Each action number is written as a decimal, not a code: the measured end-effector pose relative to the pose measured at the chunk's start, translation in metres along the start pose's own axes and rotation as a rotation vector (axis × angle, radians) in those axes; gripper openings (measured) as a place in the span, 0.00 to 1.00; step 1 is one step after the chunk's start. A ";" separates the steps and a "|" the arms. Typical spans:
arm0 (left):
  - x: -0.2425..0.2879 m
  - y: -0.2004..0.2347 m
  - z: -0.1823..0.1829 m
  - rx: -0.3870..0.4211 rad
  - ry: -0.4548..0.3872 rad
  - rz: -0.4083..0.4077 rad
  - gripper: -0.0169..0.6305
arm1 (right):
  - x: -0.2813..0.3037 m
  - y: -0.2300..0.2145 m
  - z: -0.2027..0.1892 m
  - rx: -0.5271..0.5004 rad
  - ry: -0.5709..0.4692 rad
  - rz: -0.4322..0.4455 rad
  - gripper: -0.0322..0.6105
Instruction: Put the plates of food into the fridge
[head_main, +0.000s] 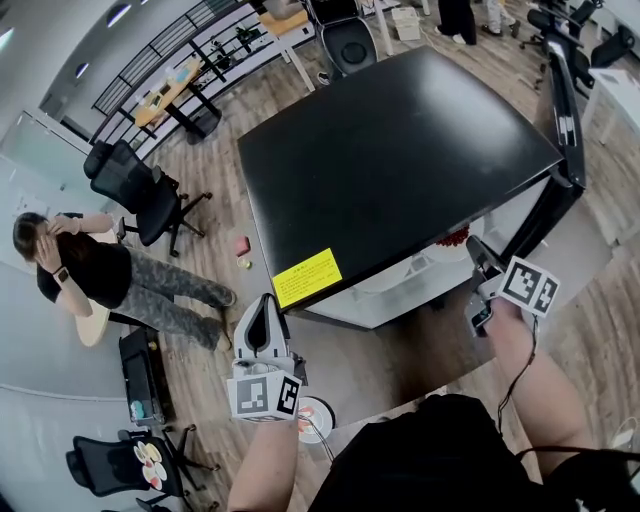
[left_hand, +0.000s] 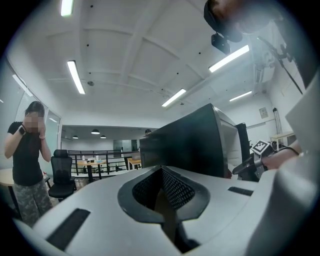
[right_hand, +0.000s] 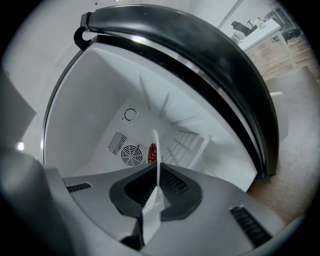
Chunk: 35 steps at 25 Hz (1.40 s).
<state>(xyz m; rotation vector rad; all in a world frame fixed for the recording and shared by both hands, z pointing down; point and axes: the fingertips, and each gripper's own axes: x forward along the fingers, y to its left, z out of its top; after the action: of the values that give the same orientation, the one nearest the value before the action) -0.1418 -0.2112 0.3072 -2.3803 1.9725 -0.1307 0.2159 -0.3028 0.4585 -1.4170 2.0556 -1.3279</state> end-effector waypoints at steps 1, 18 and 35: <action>0.001 0.000 -0.001 -0.001 0.002 0.003 0.03 | 0.003 0.000 0.001 -0.011 0.004 -0.005 0.08; 0.013 0.003 -0.007 0.013 0.016 0.020 0.03 | 0.027 -0.016 0.007 -0.212 0.070 -0.142 0.15; 0.009 -0.007 0.008 0.012 0.000 0.029 0.03 | 0.019 -0.026 0.000 -0.635 0.183 -0.350 0.41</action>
<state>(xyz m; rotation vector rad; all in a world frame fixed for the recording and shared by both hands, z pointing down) -0.1321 -0.2187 0.2999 -2.3435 1.9988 -0.1406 0.2218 -0.3209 0.4844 -2.0584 2.5848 -0.9765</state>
